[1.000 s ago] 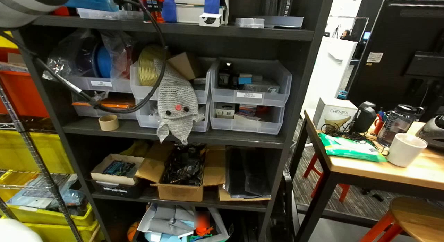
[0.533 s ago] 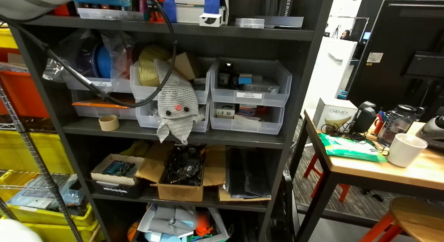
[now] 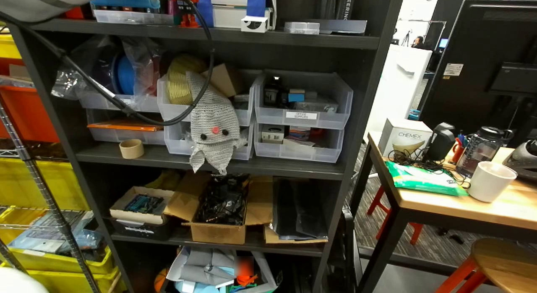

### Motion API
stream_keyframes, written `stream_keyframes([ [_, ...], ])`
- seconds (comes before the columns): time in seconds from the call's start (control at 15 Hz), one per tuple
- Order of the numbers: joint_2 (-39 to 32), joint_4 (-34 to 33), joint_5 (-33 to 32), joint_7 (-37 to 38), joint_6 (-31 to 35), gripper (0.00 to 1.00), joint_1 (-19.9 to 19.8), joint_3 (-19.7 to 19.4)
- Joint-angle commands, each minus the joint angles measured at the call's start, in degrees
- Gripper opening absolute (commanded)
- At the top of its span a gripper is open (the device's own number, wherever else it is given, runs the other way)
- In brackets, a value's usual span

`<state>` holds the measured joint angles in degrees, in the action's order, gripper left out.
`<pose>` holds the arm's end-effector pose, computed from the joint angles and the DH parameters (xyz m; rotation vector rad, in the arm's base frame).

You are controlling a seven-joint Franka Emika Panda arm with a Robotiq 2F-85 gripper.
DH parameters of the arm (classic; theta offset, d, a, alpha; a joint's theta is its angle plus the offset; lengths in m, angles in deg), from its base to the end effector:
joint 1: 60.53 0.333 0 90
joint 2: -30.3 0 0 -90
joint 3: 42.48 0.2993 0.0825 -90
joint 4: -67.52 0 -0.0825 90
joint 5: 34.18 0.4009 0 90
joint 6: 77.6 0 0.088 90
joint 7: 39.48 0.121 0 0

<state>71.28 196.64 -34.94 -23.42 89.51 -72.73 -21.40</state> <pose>0.4062 0.1298 0.7457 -2.4340 0.0117 -1.9508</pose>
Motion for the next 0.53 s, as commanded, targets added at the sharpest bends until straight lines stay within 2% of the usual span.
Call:
stream_keyframes([
  [0.0, -2.01, -2.09, -1.24, -1.41, -1.49, 1.0, 2.14, -1.59],
  [0.47, -2.69, -2.29, -1.08, -2.54, -1.52, 1.0, 4.13, -3.59],
])
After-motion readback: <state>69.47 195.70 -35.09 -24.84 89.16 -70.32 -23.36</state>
